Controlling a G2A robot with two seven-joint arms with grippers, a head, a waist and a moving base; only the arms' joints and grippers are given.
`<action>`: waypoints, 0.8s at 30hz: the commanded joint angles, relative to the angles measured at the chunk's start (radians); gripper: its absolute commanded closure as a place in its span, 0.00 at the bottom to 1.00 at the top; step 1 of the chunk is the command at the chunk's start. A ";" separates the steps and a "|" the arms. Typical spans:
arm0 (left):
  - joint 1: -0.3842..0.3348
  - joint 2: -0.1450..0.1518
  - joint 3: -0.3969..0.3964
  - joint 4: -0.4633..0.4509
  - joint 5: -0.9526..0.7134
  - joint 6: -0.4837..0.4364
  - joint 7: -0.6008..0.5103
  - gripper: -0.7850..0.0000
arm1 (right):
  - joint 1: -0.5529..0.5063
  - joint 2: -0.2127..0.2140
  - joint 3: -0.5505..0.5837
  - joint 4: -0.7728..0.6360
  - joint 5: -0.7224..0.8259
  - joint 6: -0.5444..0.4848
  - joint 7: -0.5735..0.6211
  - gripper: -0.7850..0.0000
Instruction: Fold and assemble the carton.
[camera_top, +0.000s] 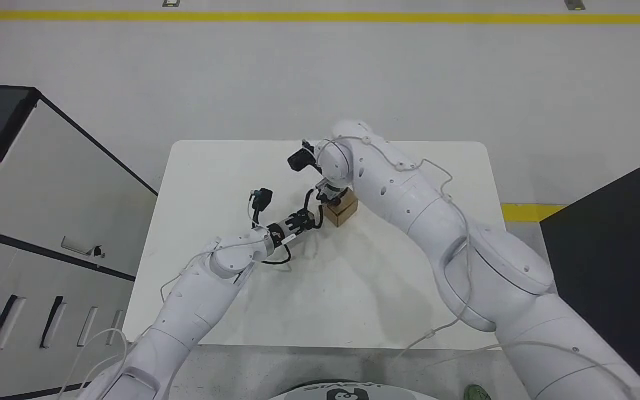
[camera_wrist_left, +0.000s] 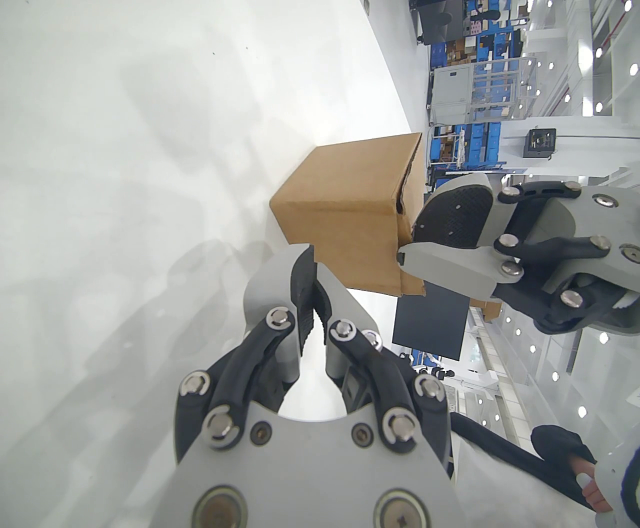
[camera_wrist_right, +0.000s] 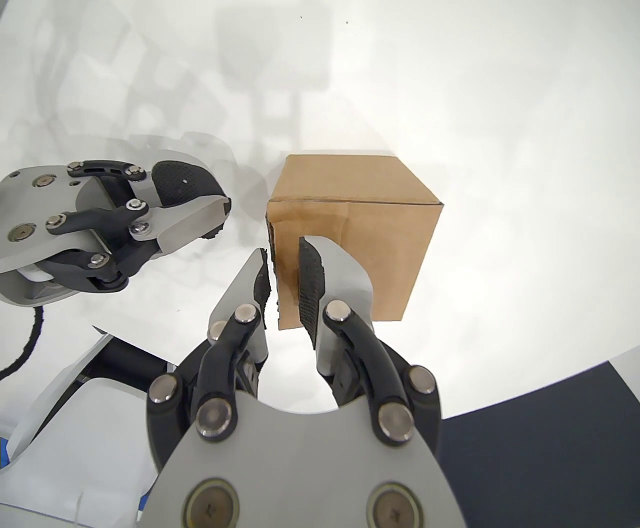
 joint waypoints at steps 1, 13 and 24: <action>0.000 0.000 0.000 0.000 0.000 0.000 0.000 1.00 | 0.001 0.003 0.012 0.004 0.009 -0.003 -0.009 0.64; 0.000 0.000 0.000 0.000 0.000 0.000 0.000 1.00 | -0.004 0.025 0.086 0.026 0.061 -0.009 -0.028 1.00; 0.000 0.000 0.000 0.000 0.000 0.000 0.000 1.00 | -0.021 0.028 0.094 0.028 0.049 -0.016 -0.012 1.00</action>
